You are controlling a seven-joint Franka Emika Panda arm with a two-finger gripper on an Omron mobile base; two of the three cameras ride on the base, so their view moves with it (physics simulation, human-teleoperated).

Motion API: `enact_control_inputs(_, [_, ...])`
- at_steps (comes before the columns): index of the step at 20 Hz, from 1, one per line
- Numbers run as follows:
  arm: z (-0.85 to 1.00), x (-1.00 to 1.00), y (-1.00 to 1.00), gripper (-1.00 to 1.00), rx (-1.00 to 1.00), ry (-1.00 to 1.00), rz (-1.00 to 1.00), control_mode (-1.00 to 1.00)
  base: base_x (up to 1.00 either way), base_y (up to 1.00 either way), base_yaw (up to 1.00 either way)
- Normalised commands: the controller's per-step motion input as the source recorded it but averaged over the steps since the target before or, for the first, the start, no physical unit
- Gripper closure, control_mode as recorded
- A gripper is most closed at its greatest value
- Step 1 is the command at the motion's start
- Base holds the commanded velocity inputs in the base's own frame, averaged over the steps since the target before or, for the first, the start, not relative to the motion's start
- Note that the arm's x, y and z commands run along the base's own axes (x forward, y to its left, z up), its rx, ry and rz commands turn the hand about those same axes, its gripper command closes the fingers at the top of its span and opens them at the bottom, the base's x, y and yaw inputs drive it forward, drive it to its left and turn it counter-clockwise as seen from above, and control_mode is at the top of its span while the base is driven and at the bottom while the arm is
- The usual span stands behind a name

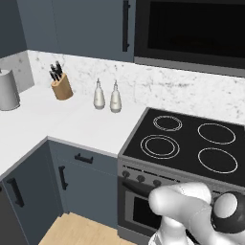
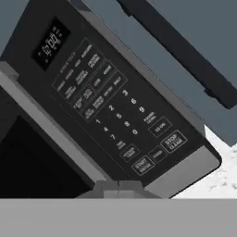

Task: Pick the potato from the sink and place it in the bowl. Then pick the bowl and place it in the microwave. Then close the microwave door and press the start button.

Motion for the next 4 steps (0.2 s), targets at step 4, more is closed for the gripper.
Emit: enact_control_inputs(4, [0.19, -0.55, 0.16, 1.0, 0.0, -0.48, 0.0, -1.0, 0.0, 0.0, 0.0])
